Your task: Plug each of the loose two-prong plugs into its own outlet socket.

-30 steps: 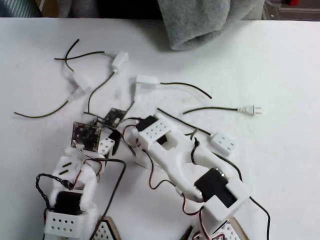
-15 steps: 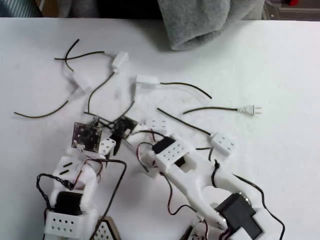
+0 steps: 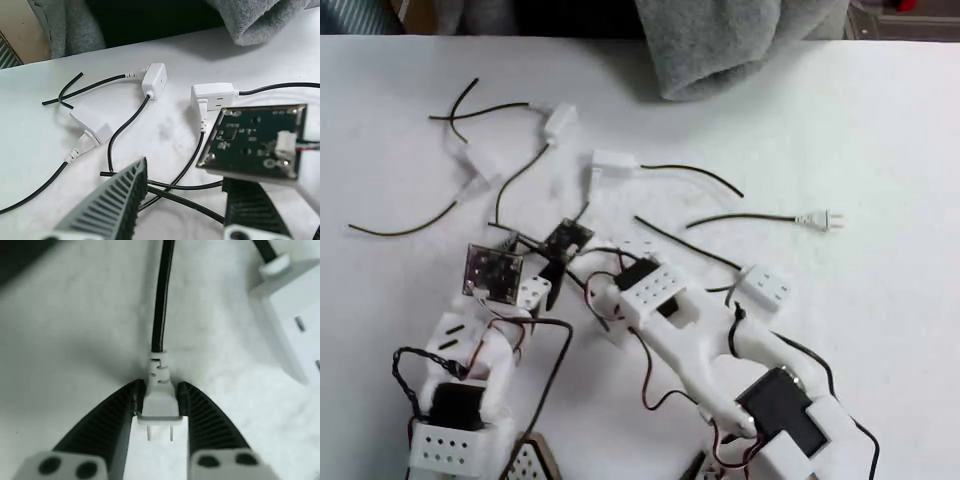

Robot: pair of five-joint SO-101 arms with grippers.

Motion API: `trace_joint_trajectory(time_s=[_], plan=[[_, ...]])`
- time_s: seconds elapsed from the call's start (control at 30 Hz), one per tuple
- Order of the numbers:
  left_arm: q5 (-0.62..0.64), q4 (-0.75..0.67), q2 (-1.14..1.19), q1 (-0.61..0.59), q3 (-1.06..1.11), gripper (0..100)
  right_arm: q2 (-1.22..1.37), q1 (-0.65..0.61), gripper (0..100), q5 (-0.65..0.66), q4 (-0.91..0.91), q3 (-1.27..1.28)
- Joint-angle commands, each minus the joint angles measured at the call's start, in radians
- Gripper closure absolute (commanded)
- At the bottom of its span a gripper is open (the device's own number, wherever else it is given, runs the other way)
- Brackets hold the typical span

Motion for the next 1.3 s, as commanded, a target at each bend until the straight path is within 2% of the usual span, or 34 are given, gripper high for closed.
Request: trace_joint_trajectory(time_s=[0.0,0.17,0.4,0.53,0.77,0.87,1.07,1.27], plan=[[-0.002,-0.008,-0.019,-0.007,-0.005,76,0.001,-0.010,97.6,-0.009,0.013,-0.020],[-0.005,-0.009,-0.019,-0.007,-0.005,76,0.001,0.064,97.9,-0.002,0.042,-0.080],[-0.005,-0.009,-0.019,-0.007,-0.005,76,0.001,0.237,97.9,-0.002,0.251,-0.431],[-0.005,-0.009,-0.019,-0.007,-0.005,76,0.001,0.246,97.9,-0.006,0.343,-0.631],[0.003,-0.015,-0.019,0.008,-0.006,76,0.001,0.225,97.9,-0.011,0.346,-0.810],[0.003,-0.020,-0.019,0.081,-0.006,76,0.001,0.203,97.9,-0.020,0.312,-0.819],[0.078,-0.083,-0.022,0.315,-0.006,76,-0.001,0.188,97.9,-0.184,0.242,-0.818],[0.080,-0.144,-0.019,0.331,-0.006,76,-0.071,0.170,97.8,-0.193,0.193,-0.706]])
